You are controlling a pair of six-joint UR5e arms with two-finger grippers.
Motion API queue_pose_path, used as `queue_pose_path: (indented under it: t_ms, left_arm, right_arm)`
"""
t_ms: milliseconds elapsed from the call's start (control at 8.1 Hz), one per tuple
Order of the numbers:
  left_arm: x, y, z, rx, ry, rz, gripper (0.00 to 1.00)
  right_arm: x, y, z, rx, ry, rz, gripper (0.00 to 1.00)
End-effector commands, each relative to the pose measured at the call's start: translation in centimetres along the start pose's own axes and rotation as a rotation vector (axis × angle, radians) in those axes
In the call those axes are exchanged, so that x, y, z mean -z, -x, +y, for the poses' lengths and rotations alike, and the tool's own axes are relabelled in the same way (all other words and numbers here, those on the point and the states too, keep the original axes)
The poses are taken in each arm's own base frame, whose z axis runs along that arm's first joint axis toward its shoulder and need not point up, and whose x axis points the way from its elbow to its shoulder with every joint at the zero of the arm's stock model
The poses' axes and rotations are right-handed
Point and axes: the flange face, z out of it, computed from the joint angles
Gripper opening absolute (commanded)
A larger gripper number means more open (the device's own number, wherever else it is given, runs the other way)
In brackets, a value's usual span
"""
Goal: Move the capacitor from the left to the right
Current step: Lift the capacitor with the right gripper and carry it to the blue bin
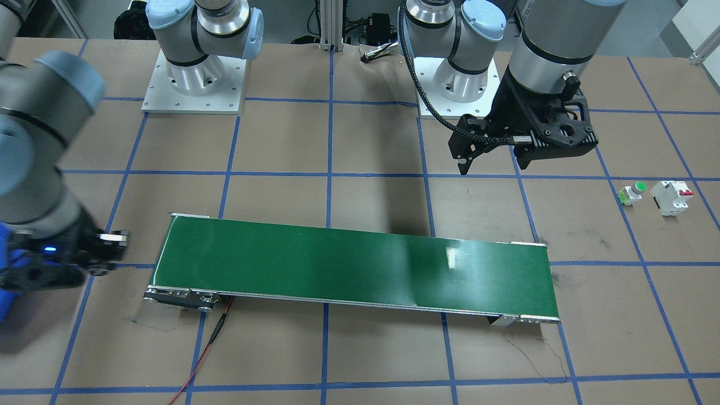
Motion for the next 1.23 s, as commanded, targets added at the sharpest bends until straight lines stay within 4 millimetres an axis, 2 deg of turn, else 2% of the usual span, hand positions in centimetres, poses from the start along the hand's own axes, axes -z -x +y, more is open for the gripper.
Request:
queue_pose_path:
  t_ms: [0, 247, 370, 494, 617, 741, 864, 988, 1111]
  left_arm:
    - [0.0, 0.0, 0.0, 0.001, -0.001, 0.000, 1.00]
    - [0.3, 0.1, -0.1, 0.002, -0.005, 0.001, 1.00]
    - [0.2, 0.1, -0.1, 0.003, -0.013, 0.001, 1.00]
    - [0.5, 0.1, -0.1, 0.001, -0.017, 0.002, 1.00]
    - [0.2, 0.1, -0.1, 0.001, -0.014, 0.002, 1.00]
    - [0.2, 0.1, -0.1, 0.001, -0.013, 0.001, 1.00]
    - [0.1, 0.1, -0.2, 0.003, -0.011, 0.001, 1.00]
    - [0.0, 0.1, -0.2, 0.001, -0.010, 0.001, 1.00]
    - [0.2, 0.1, -0.1, 0.003, -0.013, 0.000, 1.00]
  right_arm:
    - [2.0, -13.5, 2.2, 0.177, -0.027, 0.047, 0.00]
    - [-0.2, -23.0, 6.2, 0.239, 0.004, 0.028, 0.00]
    - [-1.6, -26.8, 8.5, 0.208, 0.019, 0.013, 0.00]
    - [-4.3, -29.1, 8.9, 0.237, 0.024, 0.010, 0.00]
    - [-8.0, -30.7, 9.9, 0.222, 0.052, -0.024, 0.00]
    - [-12.5, -30.8, 10.3, 0.224, 0.070, -0.049, 0.00]
    - [-14.3, -30.8, 10.1, 0.231, 0.067, -0.048, 0.15]
    - [-14.2, -30.8, 10.2, 0.243, 0.064, -0.047, 0.95]
    - [-12.2, -30.7, 10.4, 0.258, 0.045, -0.034, 1.00]
